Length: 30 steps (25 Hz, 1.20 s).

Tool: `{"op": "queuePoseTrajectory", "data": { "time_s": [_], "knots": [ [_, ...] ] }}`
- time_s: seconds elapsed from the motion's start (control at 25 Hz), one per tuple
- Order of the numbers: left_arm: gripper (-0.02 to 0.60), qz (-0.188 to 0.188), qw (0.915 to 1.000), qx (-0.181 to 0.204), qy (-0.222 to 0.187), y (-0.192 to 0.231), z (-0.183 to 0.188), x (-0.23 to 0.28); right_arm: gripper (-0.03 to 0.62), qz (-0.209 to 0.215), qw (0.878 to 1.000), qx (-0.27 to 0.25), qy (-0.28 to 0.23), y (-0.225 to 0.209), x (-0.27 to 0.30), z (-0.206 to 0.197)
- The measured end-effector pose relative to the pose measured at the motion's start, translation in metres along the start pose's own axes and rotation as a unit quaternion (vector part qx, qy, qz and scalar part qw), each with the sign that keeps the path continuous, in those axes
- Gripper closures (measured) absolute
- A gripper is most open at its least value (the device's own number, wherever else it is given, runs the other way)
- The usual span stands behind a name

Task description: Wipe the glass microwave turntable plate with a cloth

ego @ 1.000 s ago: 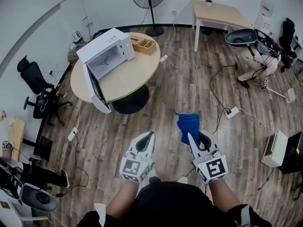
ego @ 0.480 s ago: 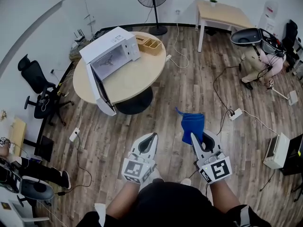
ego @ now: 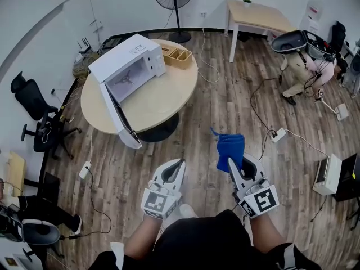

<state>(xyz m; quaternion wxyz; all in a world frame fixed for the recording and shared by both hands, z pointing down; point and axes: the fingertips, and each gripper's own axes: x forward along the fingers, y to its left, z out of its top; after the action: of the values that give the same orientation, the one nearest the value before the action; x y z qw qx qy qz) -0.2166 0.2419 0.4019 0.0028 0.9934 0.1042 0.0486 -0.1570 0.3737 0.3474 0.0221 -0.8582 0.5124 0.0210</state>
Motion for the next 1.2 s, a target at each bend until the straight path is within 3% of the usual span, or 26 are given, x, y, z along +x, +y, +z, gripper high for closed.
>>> {"op": "queuePoseTrajectory", "data": {
  "time_s": [0.28,0.52,0.68,0.88,1.2],
  "knots": [
    [0.575,-0.002,1.0000,-0.002,0.002,0.030,-0.002,0.012,0.526,-0.014,1.000,0.001,0.011,0.000,0.029,-0.009],
    [0.576,0.002,0.9999,-0.002,0.012,0.048,-0.003,0.043,0.526,-0.022,1.000,0.000,0.012,-0.035,0.055,-0.016],
    [0.577,0.018,0.9998,0.004,0.011,0.060,0.005,0.077,0.526,-0.006,1.000,-0.004,0.009,-0.067,0.075,-0.011],
    [0.576,0.033,0.9992,-0.018,-0.013,0.070,0.021,0.130,0.526,0.025,0.999,-0.017,0.020,-0.106,0.110,-0.012],
    [0.576,0.059,0.9981,-0.005,-0.014,0.089,0.033,0.185,0.525,0.079,0.996,-0.024,0.023,-0.145,0.155,-0.016]
  ]
}}
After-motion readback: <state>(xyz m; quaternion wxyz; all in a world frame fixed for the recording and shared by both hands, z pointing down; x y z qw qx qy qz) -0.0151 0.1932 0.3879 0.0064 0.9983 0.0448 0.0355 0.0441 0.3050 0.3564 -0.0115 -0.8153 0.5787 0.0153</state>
